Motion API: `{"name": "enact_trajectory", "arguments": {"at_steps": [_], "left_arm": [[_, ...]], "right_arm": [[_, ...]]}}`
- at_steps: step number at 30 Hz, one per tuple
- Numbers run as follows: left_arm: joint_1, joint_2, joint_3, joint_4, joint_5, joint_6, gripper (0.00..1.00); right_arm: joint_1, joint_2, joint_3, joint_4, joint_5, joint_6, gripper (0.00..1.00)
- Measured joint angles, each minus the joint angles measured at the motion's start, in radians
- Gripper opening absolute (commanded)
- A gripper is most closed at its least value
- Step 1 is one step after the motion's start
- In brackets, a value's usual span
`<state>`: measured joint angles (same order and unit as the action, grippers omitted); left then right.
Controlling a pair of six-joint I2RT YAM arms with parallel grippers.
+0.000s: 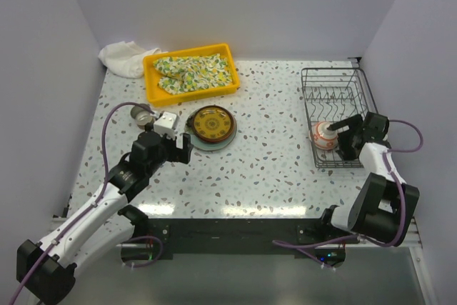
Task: Unload the mixed dishes from the dish rack
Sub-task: Pick up the bowl from the dish rack.
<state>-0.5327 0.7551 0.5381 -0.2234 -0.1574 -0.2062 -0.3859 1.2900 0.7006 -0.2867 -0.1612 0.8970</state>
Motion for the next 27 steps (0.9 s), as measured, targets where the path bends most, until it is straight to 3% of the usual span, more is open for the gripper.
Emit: {"name": "enact_trajectory", "arguments": {"at_steps": [16, 27], "left_arm": [[0.0, 0.025, 0.0, 0.006, 0.0, 0.009, 0.99], [0.0, 0.036, 0.0, 0.007, 0.001, 0.016, 0.98]], "right_arm": [[-0.002, 0.066, -0.066, 0.217, -0.042, 0.038, 0.96], [-0.003, 0.075, -0.177, 0.463, -0.068, 0.062, 0.93]]}}
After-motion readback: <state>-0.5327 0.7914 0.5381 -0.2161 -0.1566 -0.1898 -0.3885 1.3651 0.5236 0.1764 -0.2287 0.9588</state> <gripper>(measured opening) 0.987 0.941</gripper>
